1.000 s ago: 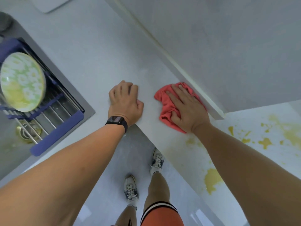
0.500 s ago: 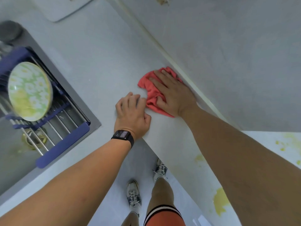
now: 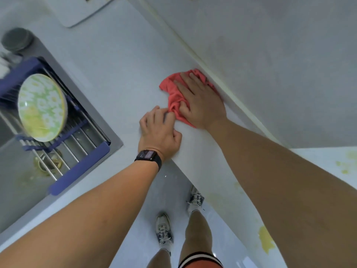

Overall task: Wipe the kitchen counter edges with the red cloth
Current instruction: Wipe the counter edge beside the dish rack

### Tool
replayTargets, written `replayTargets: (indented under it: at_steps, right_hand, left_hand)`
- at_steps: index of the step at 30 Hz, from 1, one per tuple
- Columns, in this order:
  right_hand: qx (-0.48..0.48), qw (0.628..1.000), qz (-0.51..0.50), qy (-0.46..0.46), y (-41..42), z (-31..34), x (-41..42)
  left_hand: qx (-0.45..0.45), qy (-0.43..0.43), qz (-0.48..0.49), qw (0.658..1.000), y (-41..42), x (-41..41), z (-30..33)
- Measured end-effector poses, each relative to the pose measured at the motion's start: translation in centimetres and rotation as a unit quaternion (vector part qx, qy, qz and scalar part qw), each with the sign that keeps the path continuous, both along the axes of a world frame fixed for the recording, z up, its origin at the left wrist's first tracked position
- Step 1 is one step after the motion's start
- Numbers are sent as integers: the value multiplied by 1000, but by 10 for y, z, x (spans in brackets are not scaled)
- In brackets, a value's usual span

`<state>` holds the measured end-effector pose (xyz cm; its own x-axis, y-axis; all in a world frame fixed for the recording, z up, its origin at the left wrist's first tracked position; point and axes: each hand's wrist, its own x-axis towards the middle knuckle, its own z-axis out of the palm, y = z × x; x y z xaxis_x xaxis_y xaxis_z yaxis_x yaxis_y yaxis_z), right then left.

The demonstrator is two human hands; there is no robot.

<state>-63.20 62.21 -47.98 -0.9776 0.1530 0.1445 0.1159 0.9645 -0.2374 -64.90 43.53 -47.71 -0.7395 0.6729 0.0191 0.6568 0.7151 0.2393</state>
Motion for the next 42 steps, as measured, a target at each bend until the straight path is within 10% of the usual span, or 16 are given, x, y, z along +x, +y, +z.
replayTargets:
  at_steps: [24,33,42]
  right_hand:
    - [-16,975,-222,0,-40,-9,229]
    - [-25,985,-170,19,-60,-11,265]
    - [-9,997,-82,-7,-33,-7,250]
  left_hand:
    - [26,42,-11,999,-6,3,-3]
    - [-32,111,-86,990,3,19,6]
    - [70,-5,6,997,18,53,-5]
